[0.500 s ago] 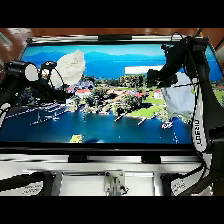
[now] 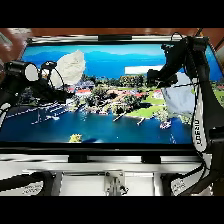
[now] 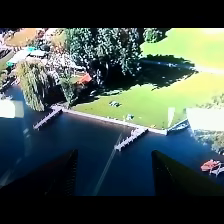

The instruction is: Fold the shirts.

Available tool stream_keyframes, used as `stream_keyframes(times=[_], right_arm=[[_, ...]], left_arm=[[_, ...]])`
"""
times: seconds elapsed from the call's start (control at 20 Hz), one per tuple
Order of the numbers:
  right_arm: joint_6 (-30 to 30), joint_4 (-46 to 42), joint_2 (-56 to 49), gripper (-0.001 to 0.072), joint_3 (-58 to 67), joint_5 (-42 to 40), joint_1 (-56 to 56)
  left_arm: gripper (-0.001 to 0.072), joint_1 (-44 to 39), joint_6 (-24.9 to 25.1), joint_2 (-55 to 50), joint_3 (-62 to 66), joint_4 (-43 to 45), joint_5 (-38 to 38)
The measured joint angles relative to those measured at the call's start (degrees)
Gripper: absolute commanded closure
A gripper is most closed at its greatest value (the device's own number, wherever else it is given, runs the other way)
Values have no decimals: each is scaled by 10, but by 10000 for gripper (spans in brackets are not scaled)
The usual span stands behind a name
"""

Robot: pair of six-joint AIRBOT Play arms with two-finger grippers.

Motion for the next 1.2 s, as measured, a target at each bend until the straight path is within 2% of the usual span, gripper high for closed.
stream_keyframes(times=[0.35, 0.55, 0.75, 0.8, 0.95, 1.2], right_arm=[[0, 2, 0, 149, 0, 8, 0], [0, 5, 0, 149, 0, 17, 0], [-4, -1, 0, 149, 0, 36, 0], [-5, -2, 0, 149, 0, 44, 0], [-8, -5, 0, 149, 0, 81, 0], [-31, -7, 0, 149, 0, 135, 0]], left_arm=[[93, 0, 0, 0, -1, 0, 18], [93, 0, 0, -1, -2, -10, 95], [59, 4, 0, -23, 9, -2, 218], [31, 10, -1, -40, 23, 11, 247], [31, 36, -2, -120, 97, 34, 294], [33, 75, -7, -295, 242, 48, 301]])
